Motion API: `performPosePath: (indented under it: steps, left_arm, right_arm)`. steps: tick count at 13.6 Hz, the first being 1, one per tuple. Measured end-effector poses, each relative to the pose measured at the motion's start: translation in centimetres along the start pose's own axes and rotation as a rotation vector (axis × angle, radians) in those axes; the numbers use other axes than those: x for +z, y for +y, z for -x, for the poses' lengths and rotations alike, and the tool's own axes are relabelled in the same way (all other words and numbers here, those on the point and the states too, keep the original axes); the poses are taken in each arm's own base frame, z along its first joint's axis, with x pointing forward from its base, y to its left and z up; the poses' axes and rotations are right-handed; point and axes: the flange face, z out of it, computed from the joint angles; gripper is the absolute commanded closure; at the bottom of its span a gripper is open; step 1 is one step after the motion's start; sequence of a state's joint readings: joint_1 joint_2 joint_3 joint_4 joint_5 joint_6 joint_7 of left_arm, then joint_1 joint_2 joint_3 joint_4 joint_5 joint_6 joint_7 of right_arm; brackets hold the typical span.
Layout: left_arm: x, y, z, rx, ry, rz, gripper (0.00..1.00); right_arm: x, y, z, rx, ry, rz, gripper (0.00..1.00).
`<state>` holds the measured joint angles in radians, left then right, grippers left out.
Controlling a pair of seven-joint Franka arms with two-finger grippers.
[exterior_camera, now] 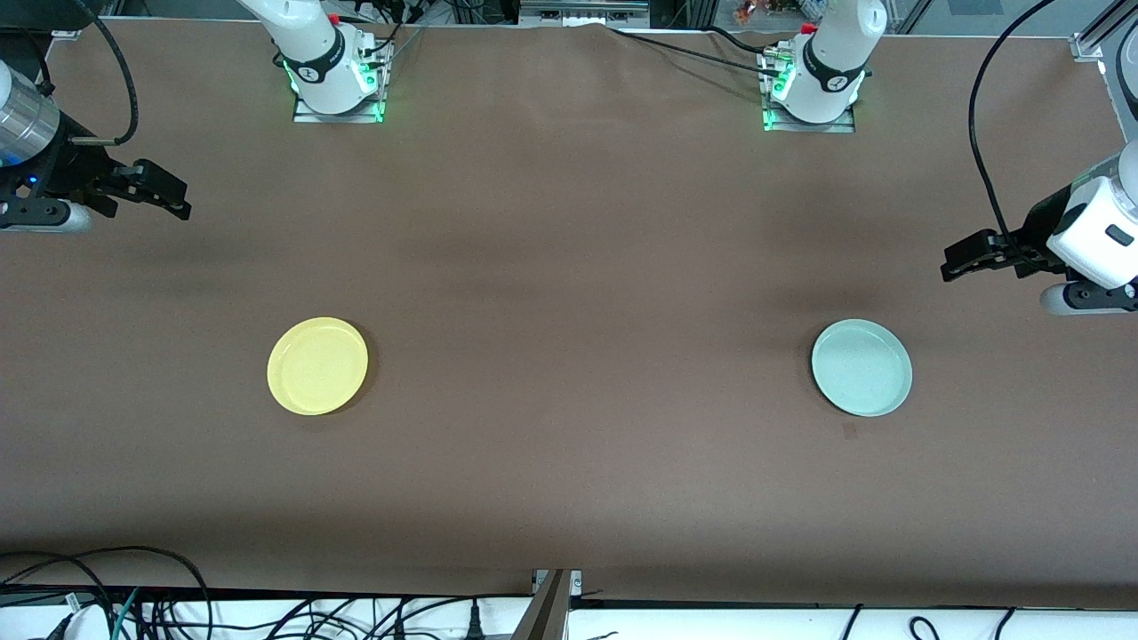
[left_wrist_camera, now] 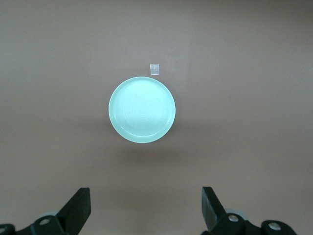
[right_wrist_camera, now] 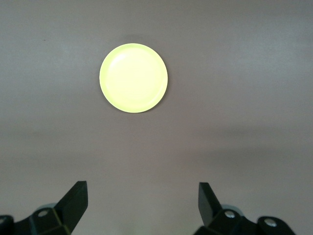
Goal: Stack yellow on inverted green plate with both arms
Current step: 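Move the left gripper down to the rim of the green plate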
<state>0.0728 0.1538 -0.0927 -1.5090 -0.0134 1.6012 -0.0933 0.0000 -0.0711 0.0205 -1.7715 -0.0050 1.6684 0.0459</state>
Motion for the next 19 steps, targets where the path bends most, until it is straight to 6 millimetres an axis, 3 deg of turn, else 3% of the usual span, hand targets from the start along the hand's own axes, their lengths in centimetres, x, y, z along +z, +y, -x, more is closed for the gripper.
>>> performPosePath:
  steps: [8, 11, 15, 19]
  left_arm:
    - [0.2, 0.2, -0.1, 0.003, -0.003, 0.0, 0.0]
    - [2.0, -0.4, -0.9, -0.007, -0.031, 0.0, 0.0]
    - [5.9, -3.8, -2.8, -0.029, -0.091, 0.044, 0.0]
    - [11.2, -9.2, -4.9, -0.004, -0.132, 0.185, 0.0]
  right_arm:
    - [0.0, 0.0, 0.0, 0.0, 0.0, 0.0, 0.0]
    - [0.0, 0.0, 0.0, 0.0, 0.0, 0.0, 0.0]
    - [0.0, 0.0, 0.0, 0.0, 0.0, 0.0, 0.0]
    - [0.0, 0.0, 0.0, -0.001, 0.0, 0.0, 0.0]
